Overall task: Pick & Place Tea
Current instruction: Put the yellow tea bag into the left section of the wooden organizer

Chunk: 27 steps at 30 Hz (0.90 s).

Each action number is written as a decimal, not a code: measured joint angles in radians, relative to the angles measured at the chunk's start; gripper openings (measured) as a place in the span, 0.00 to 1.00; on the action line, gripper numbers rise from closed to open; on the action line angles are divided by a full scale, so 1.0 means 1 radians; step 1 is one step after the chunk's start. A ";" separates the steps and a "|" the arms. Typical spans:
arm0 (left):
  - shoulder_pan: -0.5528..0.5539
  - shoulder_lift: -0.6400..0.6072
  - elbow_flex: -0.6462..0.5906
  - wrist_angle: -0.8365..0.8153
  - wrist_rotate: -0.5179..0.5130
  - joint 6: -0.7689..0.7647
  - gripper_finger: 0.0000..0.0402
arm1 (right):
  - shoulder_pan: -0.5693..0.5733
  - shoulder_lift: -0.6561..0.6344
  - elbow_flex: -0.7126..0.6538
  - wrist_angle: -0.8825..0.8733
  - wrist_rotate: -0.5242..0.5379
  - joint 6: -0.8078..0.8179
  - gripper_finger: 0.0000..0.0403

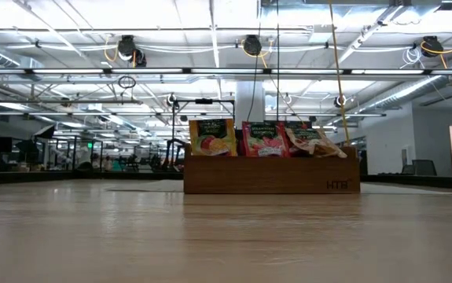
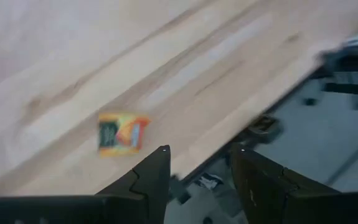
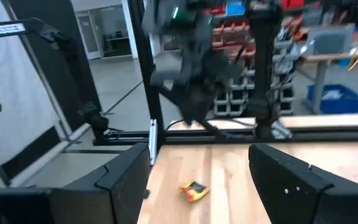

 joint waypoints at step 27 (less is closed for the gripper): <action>-0.113 0.331 -0.149 0.128 0.093 -0.114 0.42 | 0.062 -0.007 0.000 0.000 0.049 -0.007 0.63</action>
